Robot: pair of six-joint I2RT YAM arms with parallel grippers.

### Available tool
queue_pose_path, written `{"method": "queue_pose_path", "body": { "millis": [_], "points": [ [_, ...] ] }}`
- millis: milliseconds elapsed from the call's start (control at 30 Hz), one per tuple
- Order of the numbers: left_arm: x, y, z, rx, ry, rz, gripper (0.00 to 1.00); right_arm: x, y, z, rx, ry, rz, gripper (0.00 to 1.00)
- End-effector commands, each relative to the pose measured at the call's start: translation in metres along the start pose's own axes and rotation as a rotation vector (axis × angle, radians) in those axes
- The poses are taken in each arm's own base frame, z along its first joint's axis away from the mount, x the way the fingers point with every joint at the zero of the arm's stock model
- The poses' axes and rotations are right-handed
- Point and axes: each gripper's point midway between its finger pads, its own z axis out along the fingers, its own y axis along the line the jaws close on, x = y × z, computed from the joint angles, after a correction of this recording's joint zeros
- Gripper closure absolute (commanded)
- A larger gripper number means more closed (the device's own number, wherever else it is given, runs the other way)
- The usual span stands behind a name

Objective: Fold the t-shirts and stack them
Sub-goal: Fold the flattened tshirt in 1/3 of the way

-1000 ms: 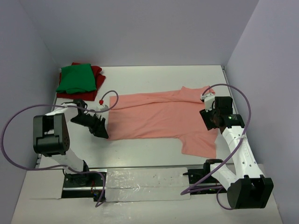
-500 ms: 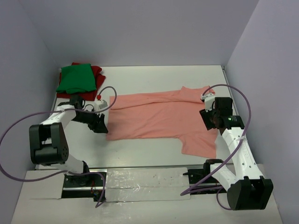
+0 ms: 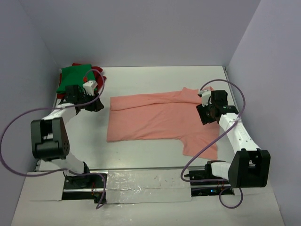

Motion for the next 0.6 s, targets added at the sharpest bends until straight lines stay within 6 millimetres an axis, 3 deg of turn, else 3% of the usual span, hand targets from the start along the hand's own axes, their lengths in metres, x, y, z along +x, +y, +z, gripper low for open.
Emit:
{"method": "queue_pose_path", "body": {
  "millis": [0, 233, 433, 500, 567],
  "points": [
    [-0.048, 0.028, 0.028, -0.049, -0.093, -0.058, 0.48, -0.031, -0.01, -0.007, 0.03, -0.099, 0.021, 0.43],
    [-0.064, 0.03, 0.068, -0.005, -0.084, -0.073, 0.5, -0.027, -0.012, -0.005, 0.055, -0.096, 0.05, 0.43],
    [-0.077, 0.007, 0.078, 0.084, -0.086, -0.066, 0.5, -0.024, -0.018, 0.0, 0.093, -0.073, 0.058, 0.43],
    [-0.074, -0.014, 0.084, 0.147, -0.04, -0.069, 0.51, -0.023, -0.021, 0.002, 0.12, -0.057, 0.057, 0.43],
    [-0.067, -0.019, 0.087, 0.146, -0.007, -0.062, 0.51, -0.022, -0.02, 0.004, 0.115, -0.051, 0.056, 0.43]
  ]
}}
